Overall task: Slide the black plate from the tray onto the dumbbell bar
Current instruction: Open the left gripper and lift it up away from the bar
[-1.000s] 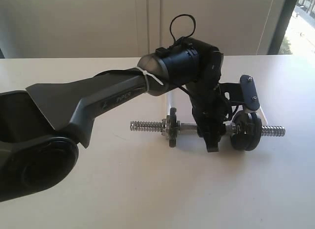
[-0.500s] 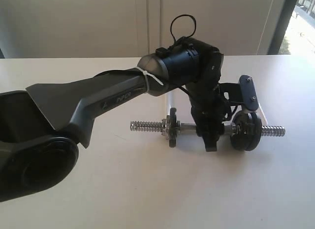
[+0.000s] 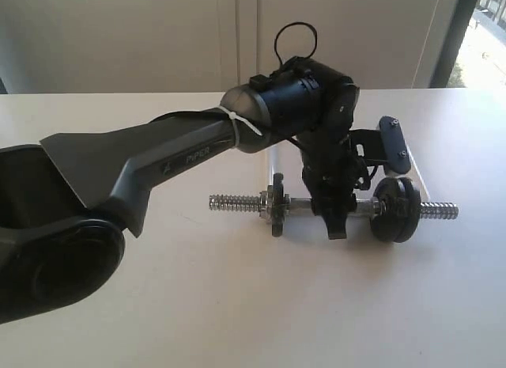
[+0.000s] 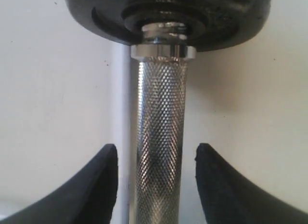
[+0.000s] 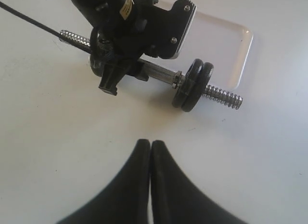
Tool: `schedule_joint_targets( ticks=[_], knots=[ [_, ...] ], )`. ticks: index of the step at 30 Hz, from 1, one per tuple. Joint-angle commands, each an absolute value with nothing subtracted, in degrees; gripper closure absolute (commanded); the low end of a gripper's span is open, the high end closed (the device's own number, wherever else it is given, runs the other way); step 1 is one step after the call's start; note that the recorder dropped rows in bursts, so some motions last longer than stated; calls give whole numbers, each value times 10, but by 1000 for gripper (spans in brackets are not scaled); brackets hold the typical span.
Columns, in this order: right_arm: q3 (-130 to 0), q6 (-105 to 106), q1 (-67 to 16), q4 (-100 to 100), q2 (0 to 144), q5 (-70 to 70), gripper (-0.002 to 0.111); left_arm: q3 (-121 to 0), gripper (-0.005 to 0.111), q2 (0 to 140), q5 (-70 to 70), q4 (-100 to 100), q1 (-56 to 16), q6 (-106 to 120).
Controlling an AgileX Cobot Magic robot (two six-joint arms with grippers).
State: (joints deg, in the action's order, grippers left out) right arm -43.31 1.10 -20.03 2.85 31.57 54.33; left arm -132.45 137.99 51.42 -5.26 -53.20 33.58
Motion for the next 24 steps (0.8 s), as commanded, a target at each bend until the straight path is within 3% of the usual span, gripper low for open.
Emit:
schedule_joint_targets(
  ticks=[1, 12, 18, 24],
  knots=[
    [-433, 8, -199, 24, 312, 536, 107, -1326, 52, 1346, 567, -80, -532, 307],
    [-433, 8, -199, 24, 312, 534, 107, -1326, 55, 1251, 700, -124, -512, 186],
    [-433, -5, -199, 19, 312, 531, 107, -1314, 82, 1172, 700, -124, -493, 108],
    [-433, -32, -199, 16, 312, 521, 107, -1277, 102, 1085, 700, -127, -494, 89]
  ],
)
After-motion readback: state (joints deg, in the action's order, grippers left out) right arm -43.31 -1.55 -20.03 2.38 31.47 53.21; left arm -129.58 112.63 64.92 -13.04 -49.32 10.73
